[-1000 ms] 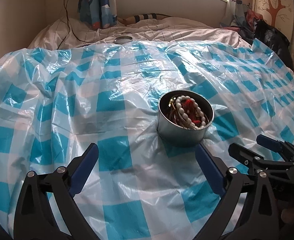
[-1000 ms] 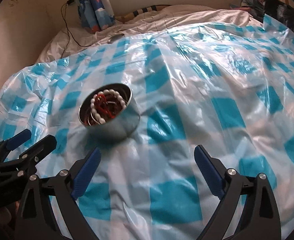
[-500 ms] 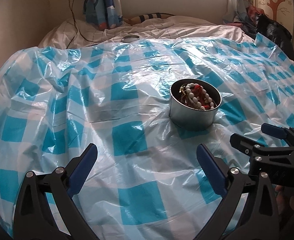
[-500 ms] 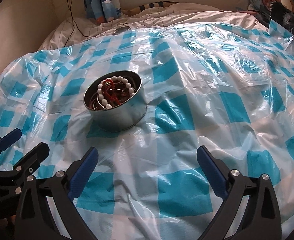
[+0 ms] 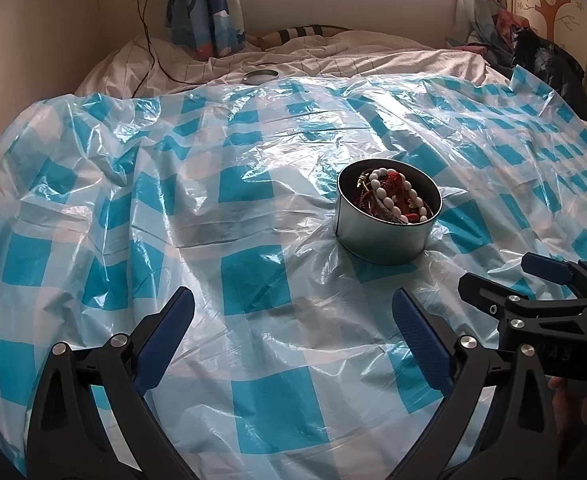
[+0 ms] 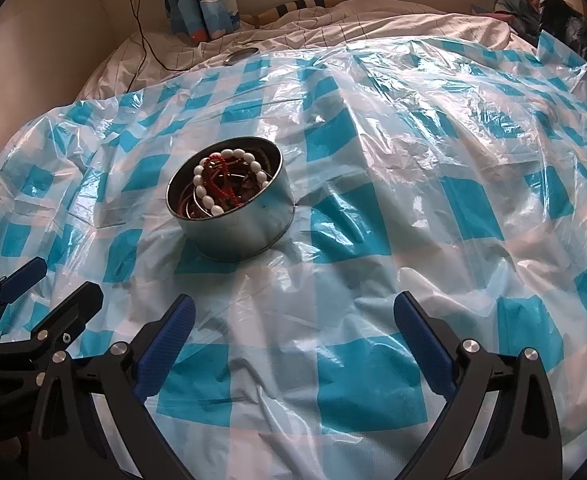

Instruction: Organize jewelry

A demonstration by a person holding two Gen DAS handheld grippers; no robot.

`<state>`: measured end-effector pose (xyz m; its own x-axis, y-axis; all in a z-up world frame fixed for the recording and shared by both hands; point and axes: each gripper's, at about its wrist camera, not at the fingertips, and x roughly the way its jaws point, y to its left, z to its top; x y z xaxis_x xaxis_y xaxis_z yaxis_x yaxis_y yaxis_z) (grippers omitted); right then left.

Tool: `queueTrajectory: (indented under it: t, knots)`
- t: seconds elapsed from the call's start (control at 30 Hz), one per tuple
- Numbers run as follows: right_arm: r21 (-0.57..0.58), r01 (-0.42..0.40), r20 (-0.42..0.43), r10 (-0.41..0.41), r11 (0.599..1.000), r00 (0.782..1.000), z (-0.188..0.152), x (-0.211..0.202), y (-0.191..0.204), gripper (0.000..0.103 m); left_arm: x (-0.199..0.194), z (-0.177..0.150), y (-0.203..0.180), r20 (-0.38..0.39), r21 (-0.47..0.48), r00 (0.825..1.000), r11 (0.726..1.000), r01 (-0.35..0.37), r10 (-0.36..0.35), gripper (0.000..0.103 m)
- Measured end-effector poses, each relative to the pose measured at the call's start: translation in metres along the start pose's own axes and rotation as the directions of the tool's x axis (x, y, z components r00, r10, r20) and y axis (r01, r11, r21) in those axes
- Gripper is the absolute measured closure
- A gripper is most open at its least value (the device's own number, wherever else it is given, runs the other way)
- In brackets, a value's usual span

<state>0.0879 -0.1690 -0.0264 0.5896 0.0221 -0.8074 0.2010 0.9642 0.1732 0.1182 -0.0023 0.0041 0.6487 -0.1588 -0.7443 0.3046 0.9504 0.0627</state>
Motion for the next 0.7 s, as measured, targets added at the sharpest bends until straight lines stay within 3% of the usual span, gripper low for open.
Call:
queueTrajectory:
  t: [0.7]
  knots:
    - [-0.011, 0.003, -0.013, -0.003, 1.000, 1.000, -0.0012, 0.0022, 0.0004, 0.008, -0.0042, 0.0038, 0.0058, 0.020, -0.018, 0.998, 0.998, -0.066, 0.066, 0.008]
